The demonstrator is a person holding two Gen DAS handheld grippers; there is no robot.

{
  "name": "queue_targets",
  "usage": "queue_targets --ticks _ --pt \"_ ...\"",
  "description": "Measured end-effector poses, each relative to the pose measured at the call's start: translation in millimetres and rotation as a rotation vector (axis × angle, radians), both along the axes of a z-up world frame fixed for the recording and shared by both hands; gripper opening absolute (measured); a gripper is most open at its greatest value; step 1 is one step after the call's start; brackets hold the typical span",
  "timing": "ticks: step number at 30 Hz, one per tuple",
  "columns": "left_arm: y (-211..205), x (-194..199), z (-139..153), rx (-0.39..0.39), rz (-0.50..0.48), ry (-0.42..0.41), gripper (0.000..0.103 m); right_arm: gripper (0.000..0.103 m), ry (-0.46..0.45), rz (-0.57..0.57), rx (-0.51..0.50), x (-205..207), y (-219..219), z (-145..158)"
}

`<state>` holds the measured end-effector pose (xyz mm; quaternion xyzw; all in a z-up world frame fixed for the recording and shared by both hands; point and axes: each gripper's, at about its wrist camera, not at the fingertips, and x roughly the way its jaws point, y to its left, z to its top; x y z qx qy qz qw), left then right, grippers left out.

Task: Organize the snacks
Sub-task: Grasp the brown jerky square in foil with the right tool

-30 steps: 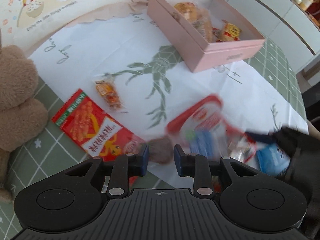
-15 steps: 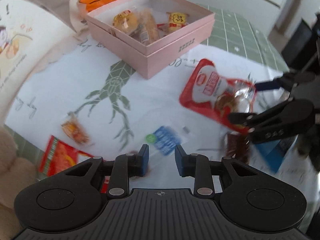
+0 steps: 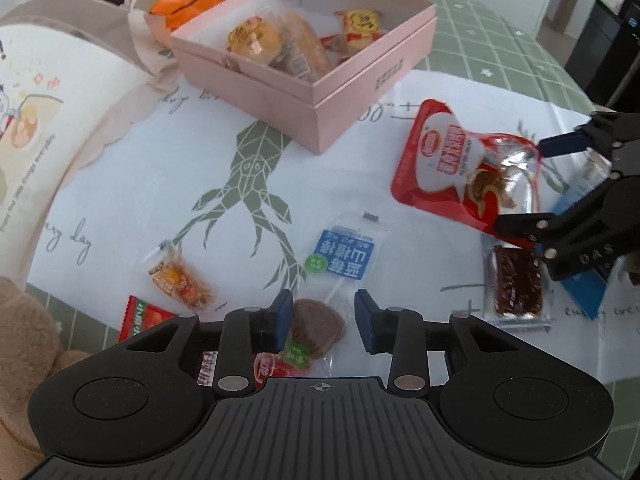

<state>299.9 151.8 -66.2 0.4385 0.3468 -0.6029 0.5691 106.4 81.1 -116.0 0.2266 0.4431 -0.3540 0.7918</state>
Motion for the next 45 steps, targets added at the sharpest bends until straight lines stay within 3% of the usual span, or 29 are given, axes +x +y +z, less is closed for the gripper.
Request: queue_targets --ticks 2,7,10,15,23,27,33,35,37,43,45 --pt "1 1 -1 0.015 -0.003 -0.013 0.039 0.102 -0.004 0.002 -0.005 -2 1 -1" --pt "-6 4 -17 0.045 0.021 -0.031 0.052 0.103 -0.003 -0.007 -0.016 -2 2 -2" --pt "-13 10 -18 0.049 0.073 0.045 0.051 0.103 -0.001 -0.007 -0.014 -2 2 -2" --pt "-12 10 -19 0.029 0.14 0.075 0.046 0.103 -0.001 -0.006 -0.014 -2 2 -2" --pt "-9 -13 -20 -0.017 0.256 0.196 0.043 0.103 0.005 -0.012 -0.007 0 0 -1" --pt "-5 -25 -20 -0.023 0.259 0.178 0.043 0.103 0.014 -0.027 0.016 0 -1 0" --pt "-2 -20 -18 -0.034 0.29 0.219 0.043 0.088 -0.077 -0.003 0.082 -16 20 24" --pt "-2 -18 -18 -0.034 0.303 0.232 0.043 0.072 -0.093 0.015 0.126 -15 29 26" --pt "-1 -18 -19 -0.033 0.309 0.229 0.043 0.069 -0.102 0.026 0.151 -10 37 25" --pt "1 -22 -18 -0.016 0.307 0.227 0.043 0.064 0.003 0.126 0.047 22 61 18" --pt "2 -21 -18 -0.017 0.31 0.236 0.043 0.06 0.007 0.14 0.061 23 60 20"
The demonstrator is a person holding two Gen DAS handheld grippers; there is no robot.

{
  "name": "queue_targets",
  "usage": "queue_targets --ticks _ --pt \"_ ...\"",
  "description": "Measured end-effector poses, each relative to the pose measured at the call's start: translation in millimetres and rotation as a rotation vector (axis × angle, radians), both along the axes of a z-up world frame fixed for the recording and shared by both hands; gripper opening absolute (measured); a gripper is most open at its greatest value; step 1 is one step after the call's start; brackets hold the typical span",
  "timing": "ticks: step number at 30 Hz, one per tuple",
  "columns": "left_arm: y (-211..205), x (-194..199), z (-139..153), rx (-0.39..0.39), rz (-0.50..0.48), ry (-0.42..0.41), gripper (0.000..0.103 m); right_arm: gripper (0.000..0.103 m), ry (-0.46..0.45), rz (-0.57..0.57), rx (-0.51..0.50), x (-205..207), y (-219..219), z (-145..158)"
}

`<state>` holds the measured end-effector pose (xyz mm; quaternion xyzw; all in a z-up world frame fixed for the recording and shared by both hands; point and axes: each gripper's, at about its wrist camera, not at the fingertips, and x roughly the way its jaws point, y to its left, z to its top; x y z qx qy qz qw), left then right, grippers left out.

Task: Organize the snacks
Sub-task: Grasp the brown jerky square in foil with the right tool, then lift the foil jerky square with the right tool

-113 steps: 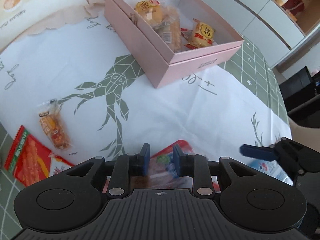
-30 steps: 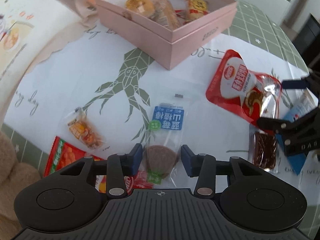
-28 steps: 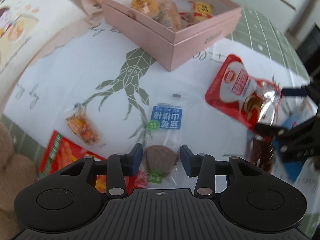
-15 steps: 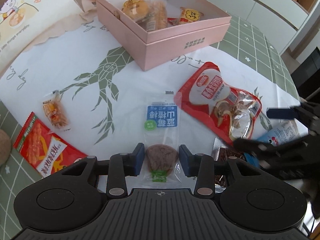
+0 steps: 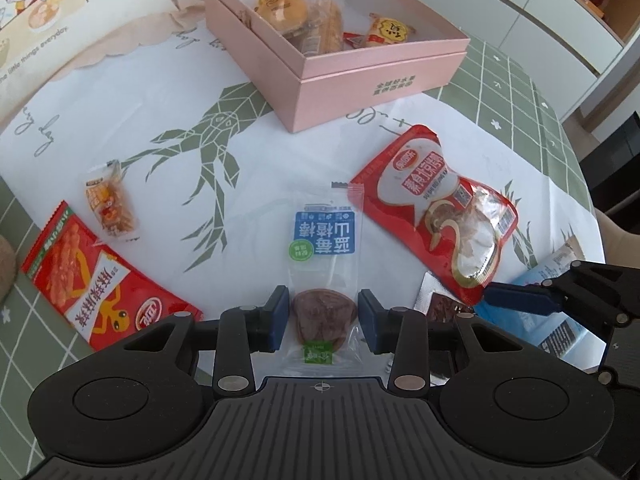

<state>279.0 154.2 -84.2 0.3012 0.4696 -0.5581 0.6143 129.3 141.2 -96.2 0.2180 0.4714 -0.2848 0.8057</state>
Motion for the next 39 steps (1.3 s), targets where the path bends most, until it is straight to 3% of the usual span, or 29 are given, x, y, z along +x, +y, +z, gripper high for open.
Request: queue_targets --ticks 3,7,9,11,17,26,27,28,34,36,38,39 --pt "-1 0 0 0.001 0.002 0.002 0.043 0.061 0.005 0.029 0.01 0 0 1" --pt "-2 -1 1 0.004 0.0 -0.004 0.043 0.07 0.025 0.073 -0.023 5 6 -3" --pt "-2 -1 1 0.003 0.002 -0.002 0.043 0.067 0.032 0.09 -0.048 9 9 -2" --pt "-1 -1 1 0.002 0.005 0.0 0.043 0.05 0.016 0.105 -0.036 11 8 0" --pt "0 1 0 -0.001 0.007 0.004 0.043 0.049 0.014 0.111 -0.028 12 1 3" --pt "0 0 1 -0.005 0.02 -0.004 0.043 0.045 -0.097 0.054 -0.069 -9 -20 46" --pt "0 -1 1 -0.004 0.021 -0.005 0.043 0.031 -0.107 0.056 -0.083 -9 -22 49" --pt "0 -1 1 -0.004 0.023 -0.006 0.043 0.002 -0.103 0.055 -0.088 -8 -24 51" --pt "-1 -2 0 -0.003 0.026 -0.012 0.043 0.004 -0.02 -0.02 -0.172 -5 -54 34" --pt "-1 0 0 -0.005 0.034 -0.005 0.043 0.015 -0.009 -0.028 -0.134 -9 -63 26" --pt "0 1 0 -0.011 0.043 0.001 0.043 0.042 -0.015 -0.029 -0.078 -15 -65 21" --pt "1 1 0 -0.014 0.048 0.003 0.043 0.047 -0.029 -0.025 -0.051 -18 -63 20"
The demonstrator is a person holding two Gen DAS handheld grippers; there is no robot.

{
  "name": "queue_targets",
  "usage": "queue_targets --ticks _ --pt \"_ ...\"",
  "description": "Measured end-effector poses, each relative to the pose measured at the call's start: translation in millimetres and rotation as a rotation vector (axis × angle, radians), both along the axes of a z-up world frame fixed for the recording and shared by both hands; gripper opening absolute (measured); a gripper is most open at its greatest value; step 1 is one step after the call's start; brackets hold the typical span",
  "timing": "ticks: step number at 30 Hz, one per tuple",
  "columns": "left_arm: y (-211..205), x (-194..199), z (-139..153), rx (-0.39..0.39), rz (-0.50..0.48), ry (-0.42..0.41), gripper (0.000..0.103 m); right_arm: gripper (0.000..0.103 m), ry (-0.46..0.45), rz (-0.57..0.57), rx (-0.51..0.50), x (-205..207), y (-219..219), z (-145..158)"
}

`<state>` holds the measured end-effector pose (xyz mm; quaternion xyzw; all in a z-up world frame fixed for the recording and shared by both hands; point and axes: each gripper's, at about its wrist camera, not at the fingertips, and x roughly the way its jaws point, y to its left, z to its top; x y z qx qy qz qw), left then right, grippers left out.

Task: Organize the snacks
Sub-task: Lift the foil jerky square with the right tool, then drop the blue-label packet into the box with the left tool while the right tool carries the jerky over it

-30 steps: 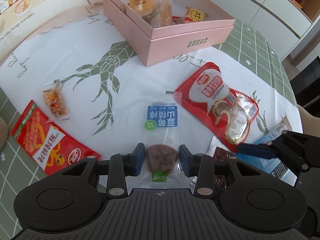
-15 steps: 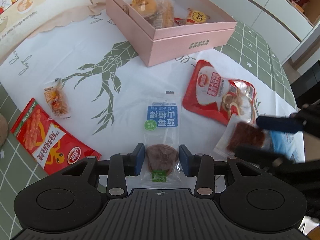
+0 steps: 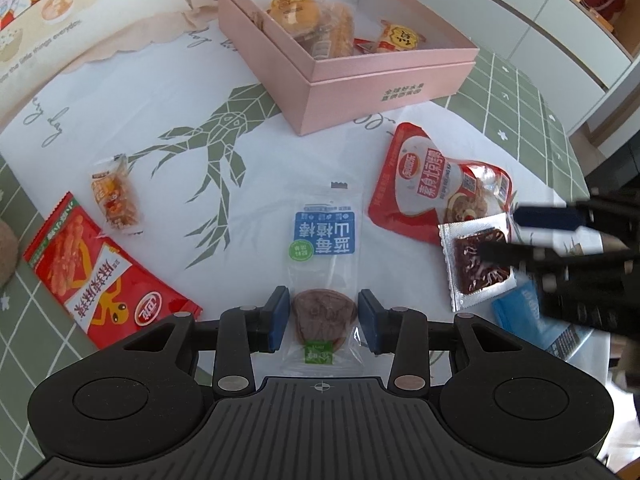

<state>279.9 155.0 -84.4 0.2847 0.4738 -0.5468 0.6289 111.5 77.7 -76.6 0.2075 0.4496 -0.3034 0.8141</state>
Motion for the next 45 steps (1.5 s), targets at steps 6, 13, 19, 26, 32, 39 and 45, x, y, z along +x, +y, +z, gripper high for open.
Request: queue_targets --ticks 6,13,19,26,32,39,45 --pt "0 -3 0 0.0 0.022 -0.015 0.043 0.051 -0.034 0.017 0.117 -6 13 -12" --pt "0 1 0 0.007 0.046 0.015 0.043 0.063 -0.01 0.09 0.084 9 34 -13" --pt "3 3 1 0.002 0.042 0.034 0.043 0.062 -0.018 0.053 0.094 -6 27 -12" --pt "6 2 2 0.006 0.035 0.03 0.043 0.066 -0.023 0.019 0.081 -3 16 -23" --pt "4 -6 3 0.016 0.019 -0.003 0.043 0.047 0.051 0.078 -0.02 25 27 -19" --pt "2 -7 3 0.001 0.025 -0.011 0.043 0.047 0.011 0.061 -0.049 12 11 10" --pt "0 -11 3 -0.024 0.05 0.007 0.041 0.047 0.007 0.026 -0.139 1 -27 39"
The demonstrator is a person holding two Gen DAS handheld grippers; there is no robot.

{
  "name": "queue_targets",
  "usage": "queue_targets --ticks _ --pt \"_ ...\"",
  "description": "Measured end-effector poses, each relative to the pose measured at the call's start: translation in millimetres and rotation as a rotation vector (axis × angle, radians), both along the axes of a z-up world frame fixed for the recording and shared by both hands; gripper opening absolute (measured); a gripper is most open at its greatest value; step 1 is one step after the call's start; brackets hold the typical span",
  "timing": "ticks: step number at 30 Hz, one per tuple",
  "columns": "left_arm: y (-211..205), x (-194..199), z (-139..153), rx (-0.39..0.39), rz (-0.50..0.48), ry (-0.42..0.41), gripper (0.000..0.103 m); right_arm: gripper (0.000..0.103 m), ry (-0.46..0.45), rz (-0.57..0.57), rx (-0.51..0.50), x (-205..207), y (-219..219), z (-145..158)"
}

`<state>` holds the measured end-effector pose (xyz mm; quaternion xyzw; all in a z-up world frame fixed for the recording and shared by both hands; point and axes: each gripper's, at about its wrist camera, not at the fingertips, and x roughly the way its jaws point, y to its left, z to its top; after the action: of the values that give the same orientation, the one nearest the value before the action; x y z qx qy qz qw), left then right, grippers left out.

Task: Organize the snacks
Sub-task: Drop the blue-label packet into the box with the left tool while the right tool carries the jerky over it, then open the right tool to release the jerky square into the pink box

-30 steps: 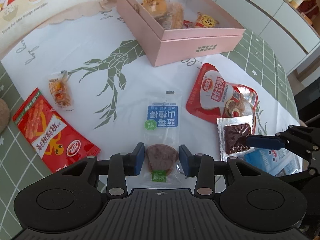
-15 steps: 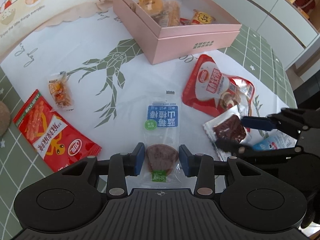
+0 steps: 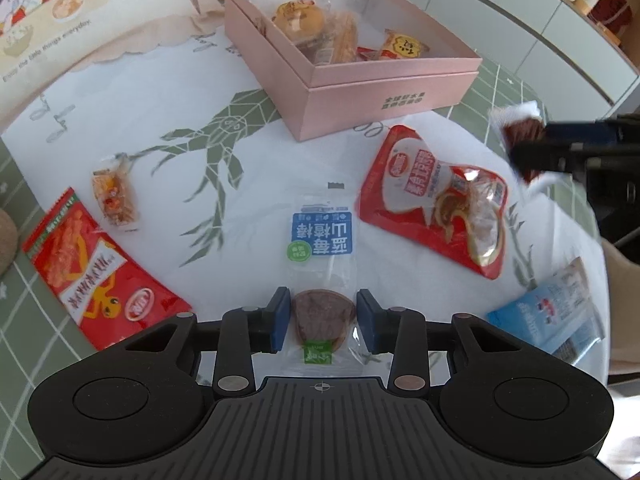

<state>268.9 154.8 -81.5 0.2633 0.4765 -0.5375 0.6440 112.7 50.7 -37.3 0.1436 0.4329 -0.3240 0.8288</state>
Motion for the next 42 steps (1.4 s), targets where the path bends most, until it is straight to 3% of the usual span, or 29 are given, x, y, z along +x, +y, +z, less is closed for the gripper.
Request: queue_targets --ticks 5,11,13,16,18,24,27,34,38,42 --pt "-13 -2 34 -0.077 0.006 0.01 0.041 0.047 0.002 -0.014 -0.019 -15 -23 3" --pt "-71 0 96 -0.266 0.033 -0.001 0.041 0.047 -0.001 -0.044 0.034 -26 -41 -15" --pt "-105 6 98 -0.298 0.062 0.016 0.043 0.047 0.0 -0.048 0.044 -26 -45 -19" --pt "-156 17 75 -0.233 0.082 0.047 0.042 0.047 -0.004 -0.048 0.051 -25 -48 -19" --pt "-171 21 60 -0.207 0.099 0.022 0.042 0.047 -0.005 -0.055 0.057 -24 -53 -19" --pt "-141 25 59 -0.209 0.122 -0.046 0.042 0.047 -0.015 -0.057 0.054 -18 -58 -17" --pt "-114 25 67 -0.198 0.141 -0.125 0.042 0.047 -0.04 -0.041 0.022 -4 -62 -7" --pt "-59 33 66 -0.121 0.196 -0.139 0.042 0.047 -0.103 -0.017 -0.095 66 -93 27" --pt "-33 40 57 -0.084 0.241 -0.134 0.042 0.047 -0.071 -0.02 -0.102 114 -116 19" --pt "-14 50 48 -0.052 0.276 -0.12 0.042 0.047 -0.001 -0.027 -0.01 142 -125 -14"
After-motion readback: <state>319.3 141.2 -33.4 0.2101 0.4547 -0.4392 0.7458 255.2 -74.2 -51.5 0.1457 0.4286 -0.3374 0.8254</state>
